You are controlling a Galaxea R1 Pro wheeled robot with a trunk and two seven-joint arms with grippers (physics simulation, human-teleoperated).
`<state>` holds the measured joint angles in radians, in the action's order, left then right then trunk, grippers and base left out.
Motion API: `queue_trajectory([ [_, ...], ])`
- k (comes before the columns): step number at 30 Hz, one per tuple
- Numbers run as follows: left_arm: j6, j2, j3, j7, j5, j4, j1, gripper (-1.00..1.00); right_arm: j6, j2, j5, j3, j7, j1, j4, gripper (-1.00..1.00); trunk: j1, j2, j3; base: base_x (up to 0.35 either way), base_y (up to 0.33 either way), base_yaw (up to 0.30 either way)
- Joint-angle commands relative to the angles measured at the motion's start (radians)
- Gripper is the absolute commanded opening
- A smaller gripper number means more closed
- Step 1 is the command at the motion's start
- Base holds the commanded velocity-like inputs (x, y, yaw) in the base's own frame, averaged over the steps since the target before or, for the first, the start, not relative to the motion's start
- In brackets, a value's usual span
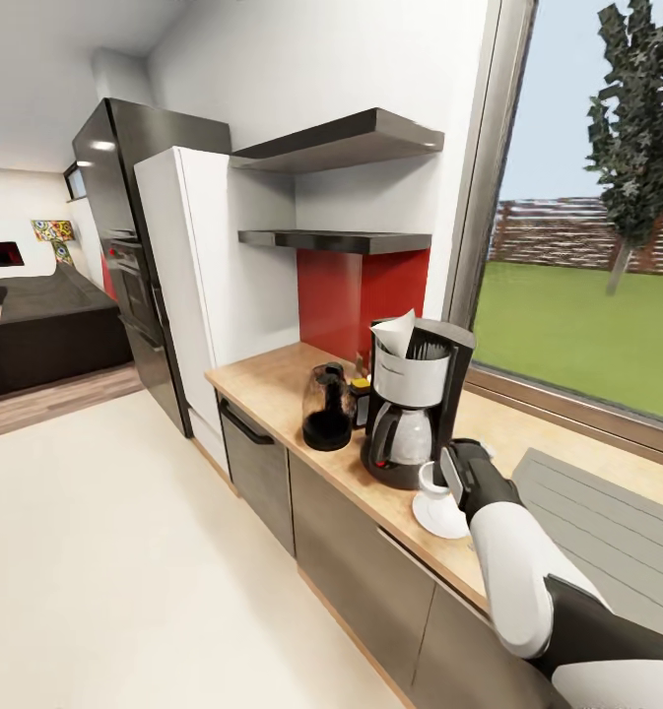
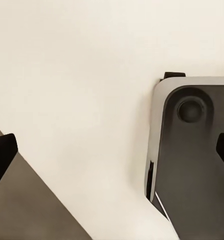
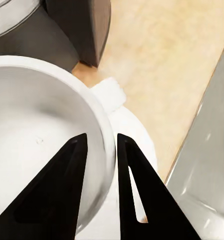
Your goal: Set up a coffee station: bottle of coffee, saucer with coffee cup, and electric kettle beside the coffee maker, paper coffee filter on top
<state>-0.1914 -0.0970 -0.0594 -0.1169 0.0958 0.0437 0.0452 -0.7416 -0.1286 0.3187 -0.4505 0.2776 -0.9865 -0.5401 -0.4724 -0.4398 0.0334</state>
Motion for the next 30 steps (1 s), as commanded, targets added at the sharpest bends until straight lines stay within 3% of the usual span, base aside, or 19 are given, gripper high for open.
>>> queue_trajectory([
  [1,-0.004,0.0,-0.008,-0.001,0.008,-0.001,0.001,1.0,-0.002,0.001,0.002,-0.008,0.0,-0.001,0.0,-1.0,-0.001,-0.002,0.002,-0.087,-0.043,0.0],
  [9,-0.005,0.0,-0.007,-0.001,0.01,-0.001,0.001,1.0,-0.002,0.004,0.002,-0.011,0.002,0.0,0.006,-1.0,-0.001,-0.002,0.002,-0.153,-0.094,0.0],
  [19,-0.006,0.0,-0.004,-0.001,0.012,-0.001,0.0,1.0,-0.001,0.0,-0.003,-0.01,0.0,-0.001,0.077,-1.0,-0.001,-0.002,0.002,-0.006,-0.004,0.0],
  [30,-0.006,-0.001,-0.003,-0.001,0.012,-0.001,-0.001,1.0,0.0,-0.002,-0.003,-0.01,0.0,-0.001,0.072,-1.0,-0.001,-0.002,0.002,0.001,0.0,0.0],
])
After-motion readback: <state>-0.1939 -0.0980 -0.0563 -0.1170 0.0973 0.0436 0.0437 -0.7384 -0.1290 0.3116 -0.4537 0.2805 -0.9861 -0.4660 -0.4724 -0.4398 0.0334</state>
